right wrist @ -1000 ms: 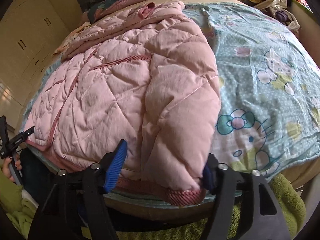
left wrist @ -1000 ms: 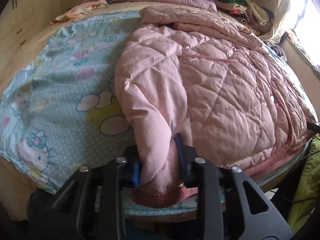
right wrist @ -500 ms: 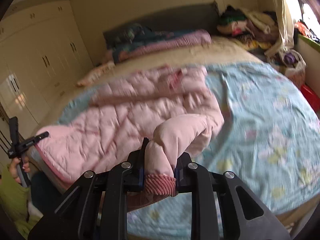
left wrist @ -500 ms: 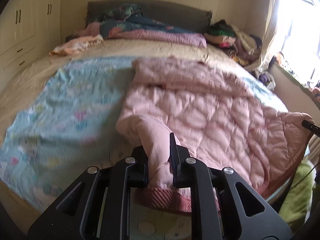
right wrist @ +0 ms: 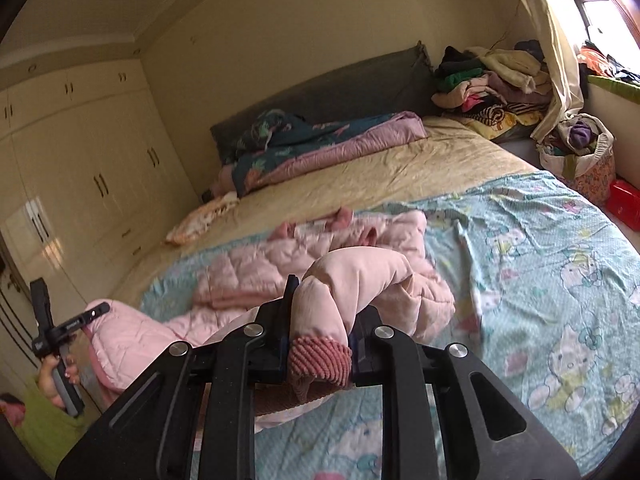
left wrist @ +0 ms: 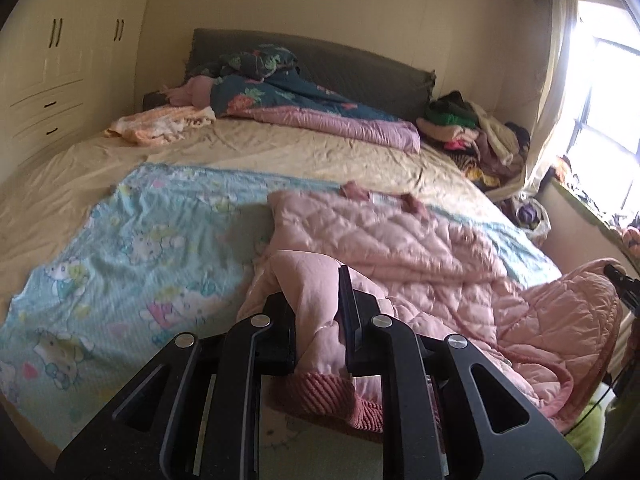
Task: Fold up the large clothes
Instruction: 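Lift the hem with both grippers and fold it toward the collar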
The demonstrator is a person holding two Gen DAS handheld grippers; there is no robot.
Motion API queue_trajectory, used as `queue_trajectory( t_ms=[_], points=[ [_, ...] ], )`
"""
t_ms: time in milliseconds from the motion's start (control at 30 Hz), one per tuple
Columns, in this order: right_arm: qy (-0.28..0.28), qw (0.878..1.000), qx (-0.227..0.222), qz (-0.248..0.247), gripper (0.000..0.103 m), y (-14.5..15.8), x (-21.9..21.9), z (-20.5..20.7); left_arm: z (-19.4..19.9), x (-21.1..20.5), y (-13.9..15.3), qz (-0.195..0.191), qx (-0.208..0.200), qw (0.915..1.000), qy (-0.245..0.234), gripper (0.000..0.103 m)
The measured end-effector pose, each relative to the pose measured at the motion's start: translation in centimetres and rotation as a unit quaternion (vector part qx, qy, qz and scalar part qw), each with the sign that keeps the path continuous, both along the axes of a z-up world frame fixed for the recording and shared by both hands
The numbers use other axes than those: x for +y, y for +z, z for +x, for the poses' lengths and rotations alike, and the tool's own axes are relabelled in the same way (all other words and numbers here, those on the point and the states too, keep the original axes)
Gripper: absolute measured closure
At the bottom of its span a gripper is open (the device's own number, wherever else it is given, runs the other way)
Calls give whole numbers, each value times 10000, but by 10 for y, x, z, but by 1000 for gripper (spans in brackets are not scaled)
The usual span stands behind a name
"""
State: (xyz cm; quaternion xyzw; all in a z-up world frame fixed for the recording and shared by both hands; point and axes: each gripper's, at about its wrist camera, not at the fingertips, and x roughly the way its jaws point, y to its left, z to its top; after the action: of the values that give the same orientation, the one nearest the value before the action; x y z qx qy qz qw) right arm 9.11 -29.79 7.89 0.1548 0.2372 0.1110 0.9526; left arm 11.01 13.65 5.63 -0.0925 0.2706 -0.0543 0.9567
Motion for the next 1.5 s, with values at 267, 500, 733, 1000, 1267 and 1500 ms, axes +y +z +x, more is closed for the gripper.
queue_trajectory(
  t_ms=[267,500,733,1000,1267,1500],
  points=[
    [-179,9992,-197,281,84,28,-11,17,19,8,31,-203,-127,9996,134,94],
    [-398,9962,-241,740,84,43,-22,38,40,4,56,-233,-340,9988,279,94],
    [-553,9948,-179,838,84,47,-26,58,64,-4,63,-108,-390,9983,425,93],
    [-824,9928,-47,864,84,49,-32,86,91,-10,68,68,-421,9974,587,93],
    [-1014,9901,205,944,84,39,-39,123,127,-13,60,288,-284,9966,722,92],
    [-1083,9863,409,1177,82,27,-49,150,155,-20,50,522,-137,9955,783,92]
  ],
)
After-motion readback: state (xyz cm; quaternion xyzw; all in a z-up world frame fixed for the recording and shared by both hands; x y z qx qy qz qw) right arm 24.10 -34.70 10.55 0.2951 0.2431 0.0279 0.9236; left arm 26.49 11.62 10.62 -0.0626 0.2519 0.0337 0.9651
